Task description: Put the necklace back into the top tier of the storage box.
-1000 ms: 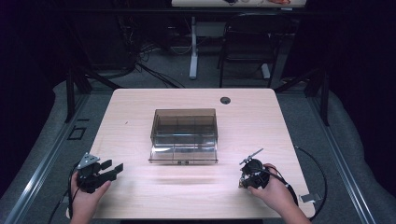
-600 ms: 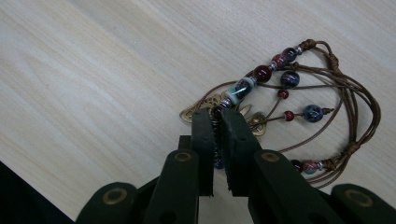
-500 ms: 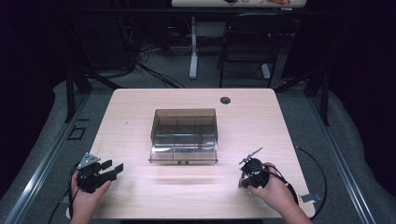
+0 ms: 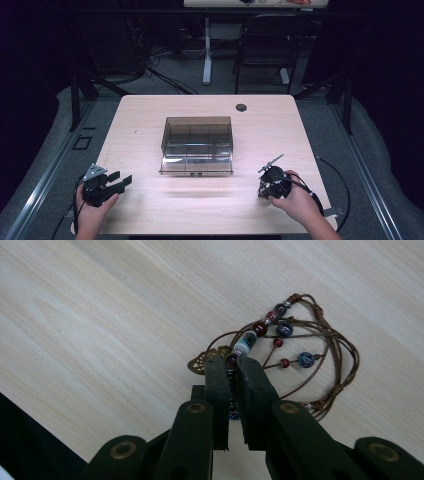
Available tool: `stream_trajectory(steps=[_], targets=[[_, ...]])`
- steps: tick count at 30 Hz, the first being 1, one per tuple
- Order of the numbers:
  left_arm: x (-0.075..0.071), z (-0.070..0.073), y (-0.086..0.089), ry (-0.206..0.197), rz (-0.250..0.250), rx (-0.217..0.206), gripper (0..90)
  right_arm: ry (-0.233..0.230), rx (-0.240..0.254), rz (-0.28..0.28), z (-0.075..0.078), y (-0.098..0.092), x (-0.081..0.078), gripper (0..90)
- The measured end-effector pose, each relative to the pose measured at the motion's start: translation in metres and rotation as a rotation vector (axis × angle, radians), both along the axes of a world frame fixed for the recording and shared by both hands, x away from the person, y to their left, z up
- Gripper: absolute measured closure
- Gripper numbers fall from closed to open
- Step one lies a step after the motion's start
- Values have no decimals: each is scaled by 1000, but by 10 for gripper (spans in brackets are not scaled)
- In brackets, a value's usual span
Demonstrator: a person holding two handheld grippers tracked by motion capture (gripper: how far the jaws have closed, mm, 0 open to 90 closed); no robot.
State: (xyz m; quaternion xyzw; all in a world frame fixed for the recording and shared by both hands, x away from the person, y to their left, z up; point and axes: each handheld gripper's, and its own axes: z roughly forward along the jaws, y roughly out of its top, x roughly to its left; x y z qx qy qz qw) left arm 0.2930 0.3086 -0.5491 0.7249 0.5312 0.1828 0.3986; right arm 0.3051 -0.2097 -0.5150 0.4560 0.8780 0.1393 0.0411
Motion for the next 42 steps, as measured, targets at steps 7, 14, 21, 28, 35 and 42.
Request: stream_trajectory(steps=[7, 14, 21, 28, 35, 42], targets=[[0, 0, 0, 4, -2, 7, 446, -10, -30, 4, 10, -5, 2, 845], [0, 0, 0, 1, 0, 2, 446, -35, -21, -4, 21, -9, 4, 845], [0, 1, 0, 1, -2, 8, 446, -58, -33, 10, 36, -10, 7, 844], [0, 1, 1, 8, -9, 10, 446, -85, -25, 9, 50, -9, 8, 847], [-1, 1, 1, 10, -9, 7, 446, -103, -12, 11, 63, -8, 8, 847], [0, 1, 1, -4, 0, 2, 446, -123, -30, 28, 81, -8, 8, 847]])
